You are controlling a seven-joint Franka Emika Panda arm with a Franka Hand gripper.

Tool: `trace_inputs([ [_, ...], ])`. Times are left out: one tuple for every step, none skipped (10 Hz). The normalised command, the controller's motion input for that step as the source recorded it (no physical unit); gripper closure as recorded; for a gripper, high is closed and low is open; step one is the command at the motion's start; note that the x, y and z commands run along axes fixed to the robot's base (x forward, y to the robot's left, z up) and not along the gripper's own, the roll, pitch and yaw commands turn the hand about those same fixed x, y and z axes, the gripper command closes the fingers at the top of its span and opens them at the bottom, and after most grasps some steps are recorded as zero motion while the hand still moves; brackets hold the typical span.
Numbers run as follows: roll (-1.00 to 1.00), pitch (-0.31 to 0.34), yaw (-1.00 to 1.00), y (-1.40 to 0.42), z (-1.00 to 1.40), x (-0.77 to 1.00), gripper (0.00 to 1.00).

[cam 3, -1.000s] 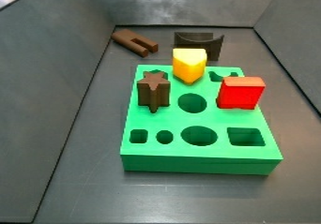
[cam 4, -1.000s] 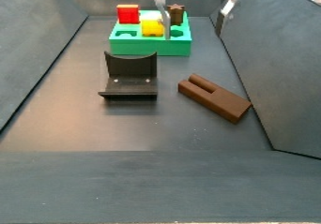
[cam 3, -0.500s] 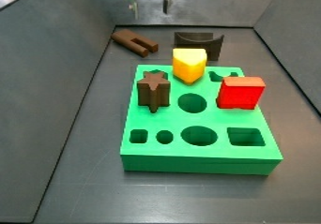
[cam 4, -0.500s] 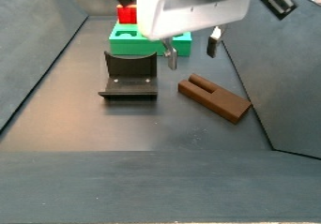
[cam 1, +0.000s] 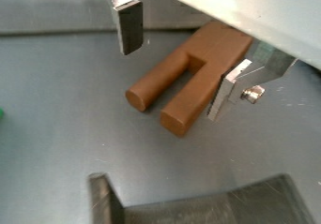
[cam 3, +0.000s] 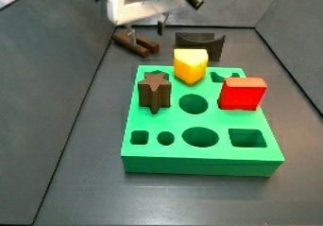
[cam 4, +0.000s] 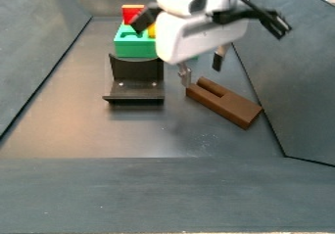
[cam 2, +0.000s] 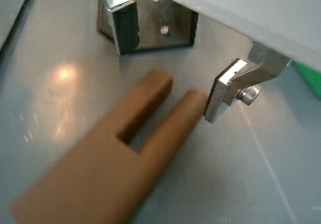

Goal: Pick up the square-circle object. Move up. Rotate the square-circle object. Place the square-circle object on the fixture. Regrasp the square-circle object. Move to above the board. Insert the square-circle object.
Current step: Pick up the square-circle object.

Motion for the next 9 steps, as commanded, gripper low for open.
trace_inputs([
  [-0.13, -0.320, 0.17, 0.02, -0.52, -0.14, 0.00],
  [-0.15, -0.296, 0.11, 0.02, -0.51, -0.09, 0.00],
  [-0.16, -0.229, 0.06, 0.05, -0.42, 0.00, 0.00],
  [-0.15, -0.134, 0.00, 0.06, -0.35, 0.00, 0.00],
  [-0.09, -0.104, 0.00, 0.00, -0.20, 0.00, 0.00],
  [-0.08, -0.124, 0.00, 0.03, -0.05, 0.00, 0.00],
  [-0.02, 0.049, 0.00, 0.00, 0.00, 0.12, 0.00],
  [0.00, 0.000, 0.00, 0.00, 0.00, 0.00, 1.00],
  [0.00, 0.000, 0.00, 0.00, 0.00, 0.00, 1.00],
])
